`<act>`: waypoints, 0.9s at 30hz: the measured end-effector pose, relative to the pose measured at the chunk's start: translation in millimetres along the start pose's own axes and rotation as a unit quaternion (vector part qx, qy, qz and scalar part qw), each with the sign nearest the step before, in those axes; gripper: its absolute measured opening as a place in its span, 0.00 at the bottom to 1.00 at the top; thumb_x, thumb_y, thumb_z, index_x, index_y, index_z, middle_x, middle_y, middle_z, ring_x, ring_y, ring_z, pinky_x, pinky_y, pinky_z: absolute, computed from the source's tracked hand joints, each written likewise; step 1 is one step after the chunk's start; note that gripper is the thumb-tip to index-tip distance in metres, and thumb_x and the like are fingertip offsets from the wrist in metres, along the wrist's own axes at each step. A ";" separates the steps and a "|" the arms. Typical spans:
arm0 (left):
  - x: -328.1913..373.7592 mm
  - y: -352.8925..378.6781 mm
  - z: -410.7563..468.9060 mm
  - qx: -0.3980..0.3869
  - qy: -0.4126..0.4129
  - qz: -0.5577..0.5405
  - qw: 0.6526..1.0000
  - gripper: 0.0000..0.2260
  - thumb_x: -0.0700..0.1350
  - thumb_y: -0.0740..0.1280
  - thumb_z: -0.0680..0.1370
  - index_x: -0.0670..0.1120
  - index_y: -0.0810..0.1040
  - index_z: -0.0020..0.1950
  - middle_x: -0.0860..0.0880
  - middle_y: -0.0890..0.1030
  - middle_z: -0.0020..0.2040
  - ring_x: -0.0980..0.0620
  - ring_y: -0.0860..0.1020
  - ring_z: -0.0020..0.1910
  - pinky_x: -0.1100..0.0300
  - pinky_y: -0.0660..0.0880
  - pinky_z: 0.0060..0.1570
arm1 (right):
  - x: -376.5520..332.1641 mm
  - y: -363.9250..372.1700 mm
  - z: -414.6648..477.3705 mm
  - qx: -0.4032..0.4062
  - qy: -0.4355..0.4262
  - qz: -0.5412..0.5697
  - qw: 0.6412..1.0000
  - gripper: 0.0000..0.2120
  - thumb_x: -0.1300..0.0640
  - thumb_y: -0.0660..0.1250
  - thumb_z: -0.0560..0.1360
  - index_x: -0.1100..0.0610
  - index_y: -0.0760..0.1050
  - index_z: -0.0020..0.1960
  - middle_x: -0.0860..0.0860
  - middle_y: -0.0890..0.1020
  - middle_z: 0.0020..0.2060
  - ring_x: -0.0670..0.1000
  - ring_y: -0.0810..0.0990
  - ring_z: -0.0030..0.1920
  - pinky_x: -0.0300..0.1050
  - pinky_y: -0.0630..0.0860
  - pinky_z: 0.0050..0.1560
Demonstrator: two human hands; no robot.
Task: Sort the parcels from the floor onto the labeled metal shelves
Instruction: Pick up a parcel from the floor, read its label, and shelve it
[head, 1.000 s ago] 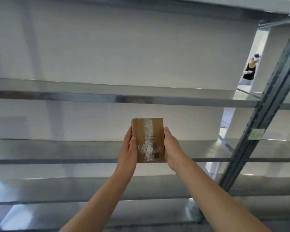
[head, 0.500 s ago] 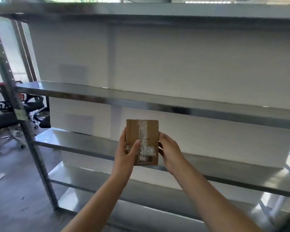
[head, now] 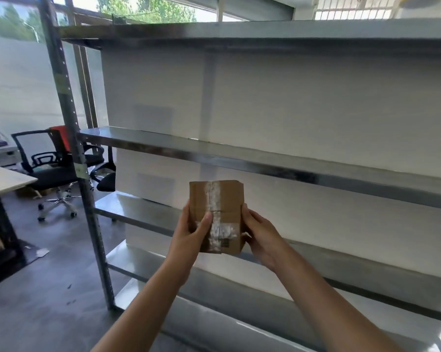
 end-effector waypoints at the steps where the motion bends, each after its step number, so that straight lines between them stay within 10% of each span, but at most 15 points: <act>1: 3.1 -1.3 1.1 -0.001 0.003 0.000 1.000 0.23 0.53 0.67 0.80 0.58 0.66 0.74 0.54 0.81 0.59 0.55 0.83 0.51 0.66 0.81 0.39 | -1.8 1.3 -0.8 -0.005 -0.004 0.000 1.000 0.20 0.44 0.65 0.79 0.55 0.79 0.64 0.54 0.86 0.53 0.51 0.81 0.49 0.42 0.74 0.44; 11: 14.5 -12.4 12.0 0.054 0.054 0.011 0.997 0.23 0.53 0.64 0.81 0.56 0.65 0.76 0.51 0.79 0.64 0.52 0.80 0.59 0.63 0.83 0.44 | -6.4 -3.9 1.6 0.043 -0.053 0.023 0.997 0.16 0.51 0.67 0.80 0.57 0.79 0.64 0.55 0.84 0.58 0.55 0.81 0.60 0.55 0.78 0.63; 17: -0.6 -11.1 15.1 0.075 0.040 0.010 0.996 0.18 0.50 0.63 0.82 0.54 0.73 0.73 0.51 0.81 0.63 0.53 0.80 0.60 0.67 0.79 0.44 | -13.7 -17.2 -1.7 0.079 -0.076 0.030 0.993 0.12 0.52 0.63 0.82 0.58 0.82 0.53 0.56 0.86 0.49 0.54 0.83 0.48 0.45 0.78 0.47; 27: 0.1 17.7 16.3 0.099 0.024 -0.041 0.994 0.09 0.49 0.62 0.83 0.46 0.78 0.57 0.44 0.84 0.52 0.44 0.84 0.49 0.59 0.82 0.38 | -25.3 -24.6 -0.3 0.131 -0.091 -0.010 0.987 0.17 0.44 0.61 0.81 0.59 0.76 0.56 0.59 0.84 0.53 0.56 0.83 0.50 0.58 0.80 0.59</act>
Point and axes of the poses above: each hand's wrist, its own z-axis towards the middle knuckle, its own y-axis out of the palm, x = y × z, the point moved 7 cm from there along z, towards the middle knuckle
